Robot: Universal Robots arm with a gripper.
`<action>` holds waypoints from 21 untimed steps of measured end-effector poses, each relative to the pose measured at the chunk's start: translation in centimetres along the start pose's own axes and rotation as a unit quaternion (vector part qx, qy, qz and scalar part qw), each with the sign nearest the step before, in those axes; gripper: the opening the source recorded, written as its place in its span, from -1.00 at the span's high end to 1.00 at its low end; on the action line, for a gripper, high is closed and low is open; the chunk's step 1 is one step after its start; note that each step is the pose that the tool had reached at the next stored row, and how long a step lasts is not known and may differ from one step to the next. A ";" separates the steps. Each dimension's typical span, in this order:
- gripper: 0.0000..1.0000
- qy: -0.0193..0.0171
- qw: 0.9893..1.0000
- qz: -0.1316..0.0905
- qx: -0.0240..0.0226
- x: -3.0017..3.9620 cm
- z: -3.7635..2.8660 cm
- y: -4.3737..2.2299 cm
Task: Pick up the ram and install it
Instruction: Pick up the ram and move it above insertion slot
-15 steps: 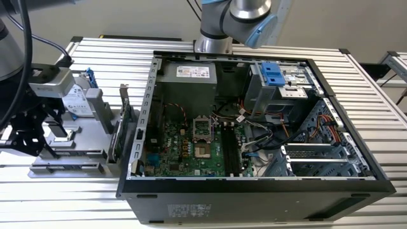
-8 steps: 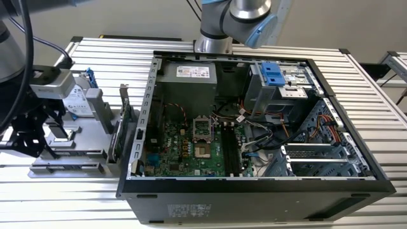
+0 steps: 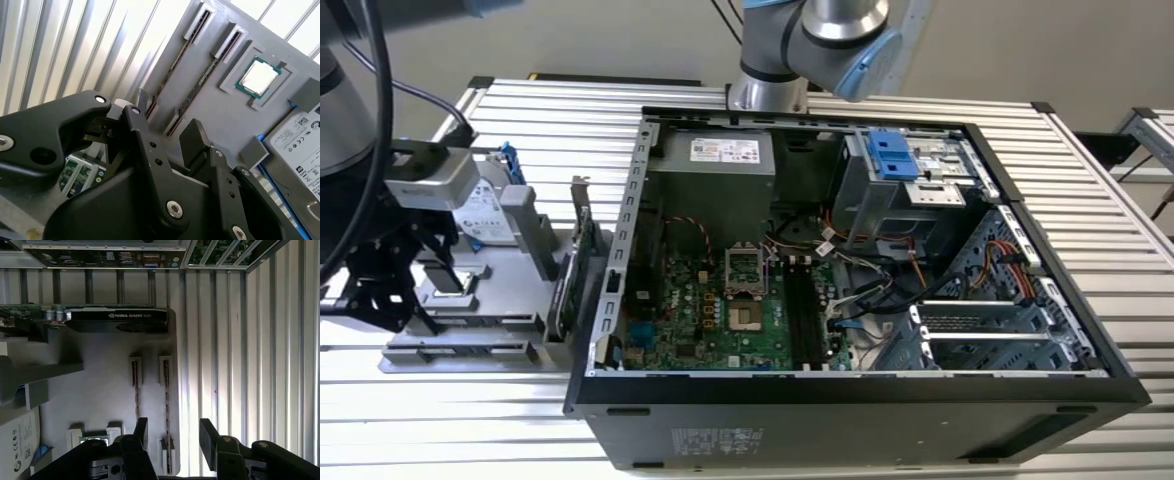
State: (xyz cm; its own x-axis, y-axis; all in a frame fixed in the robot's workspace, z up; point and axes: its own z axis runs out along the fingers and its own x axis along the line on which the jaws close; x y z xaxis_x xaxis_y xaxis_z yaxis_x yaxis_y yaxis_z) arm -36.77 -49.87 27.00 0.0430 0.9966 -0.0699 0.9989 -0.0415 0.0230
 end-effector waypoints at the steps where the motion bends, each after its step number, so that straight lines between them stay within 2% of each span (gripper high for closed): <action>1: -1.00 -0.001 1.000 0.000 0.000 0.00 0.07 0.00; 11: -1.00 -0.003 1.000 0.000 0.000 0.03 0.36 -0.01; 21: -1.00 -0.008 1.000 0.000 0.000 0.06 0.93 -0.02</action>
State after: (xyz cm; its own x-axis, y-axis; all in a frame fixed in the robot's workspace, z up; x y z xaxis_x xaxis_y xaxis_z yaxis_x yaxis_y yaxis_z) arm -36.77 -49.87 26.06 0.0429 0.9955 -0.0851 0.9989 -0.0410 0.0236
